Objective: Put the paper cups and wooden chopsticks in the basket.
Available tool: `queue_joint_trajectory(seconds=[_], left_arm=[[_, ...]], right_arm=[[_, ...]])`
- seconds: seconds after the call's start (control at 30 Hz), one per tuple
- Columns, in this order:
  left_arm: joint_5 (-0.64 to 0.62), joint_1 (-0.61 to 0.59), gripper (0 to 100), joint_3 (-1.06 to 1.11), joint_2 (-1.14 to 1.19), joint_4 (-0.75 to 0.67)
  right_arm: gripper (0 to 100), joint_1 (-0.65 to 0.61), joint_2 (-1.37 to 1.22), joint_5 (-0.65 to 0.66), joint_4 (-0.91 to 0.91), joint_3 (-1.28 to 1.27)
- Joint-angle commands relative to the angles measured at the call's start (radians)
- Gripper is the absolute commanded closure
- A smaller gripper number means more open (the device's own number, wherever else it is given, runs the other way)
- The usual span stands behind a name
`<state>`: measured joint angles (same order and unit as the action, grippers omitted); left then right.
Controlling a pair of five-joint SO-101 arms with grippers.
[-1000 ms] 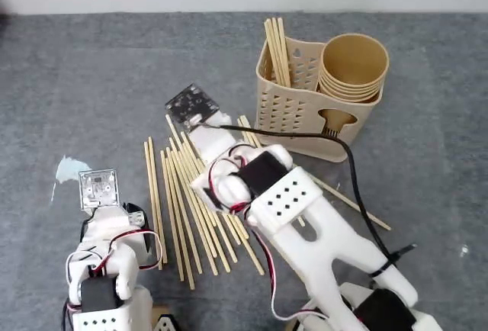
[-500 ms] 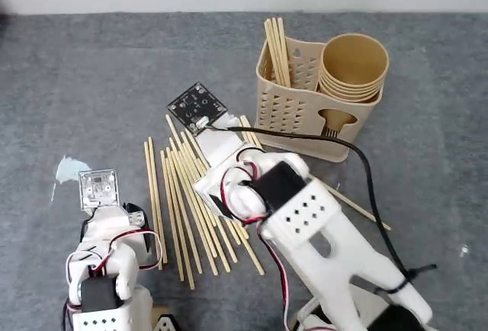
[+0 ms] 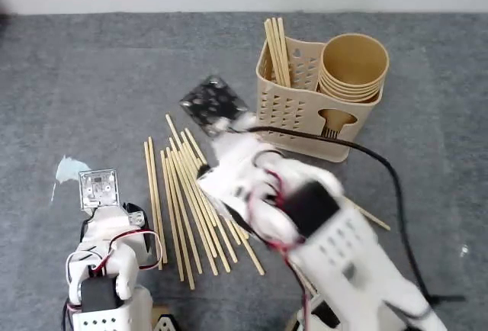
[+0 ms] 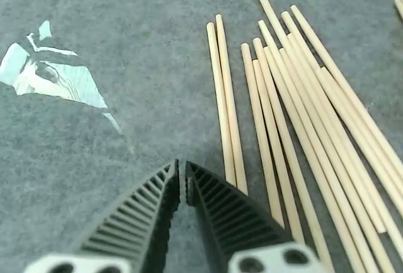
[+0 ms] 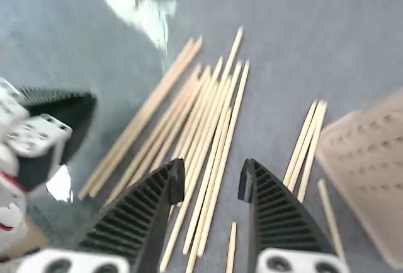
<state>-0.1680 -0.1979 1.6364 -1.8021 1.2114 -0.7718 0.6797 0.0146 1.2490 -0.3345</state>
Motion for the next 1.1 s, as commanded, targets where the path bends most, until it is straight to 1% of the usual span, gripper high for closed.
queue_joint_trajectory(seconds=[0.0, 0.1, 0.23, 0.43, 0.63, 0.8, 1.07], left_arm=[[-0.008, -0.002, 99, -0.061, -0.018, 0.003], [-0.008, -0.002, 99, -0.061, -0.018, 0.003], [-0.008, -0.002, 99, -0.061, -0.018, 0.003], [-0.008, -0.002, 99, -0.059, -0.018, 0.005], [-0.008, -0.002, 99, -0.059, -0.018, 0.005], [-0.008, 0.000, 99, -0.061, -0.018, 0.026], [-0.008, -0.002, 99, -0.061, -0.018, 0.029]], right_arm=[[84.5, -0.002, 0.160, 0.000, 0.004, -0.017], [84.5, -0.001, 0.223, 0.000, 0.004, -0.071], [84.5, -0.001, 0.223, -0.002, -0.008, -0.077], [84.5, -0.008, 0.197, -0.002, -0.113, -0.077], [84.5, -0.051, 0.179, 0.000, -0.220, -0.083], [84.5, 0.015, 0.045, -0.008, -0.214, -0.078], [84.5, 0.013, -0.257, -0.008, -0.213, -0.075]])
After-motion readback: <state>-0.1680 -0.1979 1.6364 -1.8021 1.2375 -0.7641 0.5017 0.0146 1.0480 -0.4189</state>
